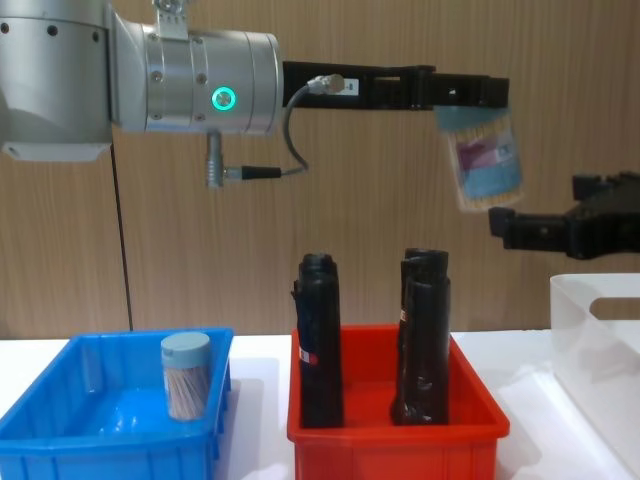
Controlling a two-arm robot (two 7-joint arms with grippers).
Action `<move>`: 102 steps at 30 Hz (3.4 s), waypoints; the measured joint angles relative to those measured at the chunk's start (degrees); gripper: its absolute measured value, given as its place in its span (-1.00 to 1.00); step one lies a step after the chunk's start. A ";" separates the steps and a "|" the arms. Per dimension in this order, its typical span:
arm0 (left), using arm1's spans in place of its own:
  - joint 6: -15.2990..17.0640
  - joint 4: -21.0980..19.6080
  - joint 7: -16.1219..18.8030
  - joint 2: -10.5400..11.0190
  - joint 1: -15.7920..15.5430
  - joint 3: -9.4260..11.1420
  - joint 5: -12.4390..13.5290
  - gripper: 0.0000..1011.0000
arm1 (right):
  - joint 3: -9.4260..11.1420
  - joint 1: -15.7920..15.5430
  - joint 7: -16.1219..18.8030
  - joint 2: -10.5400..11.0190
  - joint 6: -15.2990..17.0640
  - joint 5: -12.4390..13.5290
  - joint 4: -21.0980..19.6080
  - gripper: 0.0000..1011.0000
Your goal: Pick the cotton swabs from the blue box and place them into the white box.
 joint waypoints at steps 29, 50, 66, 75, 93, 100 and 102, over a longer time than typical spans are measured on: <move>0.00 0.07 -0.08 -0.03 -0.05 -0.01 0.00 0.32 | -1.04 5.99 4.68 -2.46 3.23 -3.56 4.08 0.98; 0.00 0.06 -0.07 -0.03 -0.05 -0.01 0.00 0.32 | -1.22 8.79 5.81 -3.37 3.58 -4.84 6.04 0.41; 0.00 0.06 -0.08 -0.02 -0.04 0.01 0.00 0.66 | -1.33 9.39 6.02 -3.60 3.39 -4.47 6.28 0.27; 0.00 0.06 -0.08 -0.03 -0.04 -0.01 0.00 0.98 | -1.47 9.38 6.01 -3.63 3.35 -4.31 5.96 0.27; 0.00 0.06 -0.08 -0.03 -0.05 -0.01 0.00 0.98 | -1.38 8.61 4.52 -3.40 3.39 -3.00 6.87 0.27; 0.00 0.06 -0.08 -0.03 -0.05 -0.01 0.01 0.98 | -0.66 8.34 2.75 -3.01 3.34 -1.71 8.76 0.27; 0.00 0.06 -0.08 -0.03 -0.05 -0.01 0.00 0.98 | -0.29 8.33 2.10 -2.81 3.30 -1.30 9.57 0.27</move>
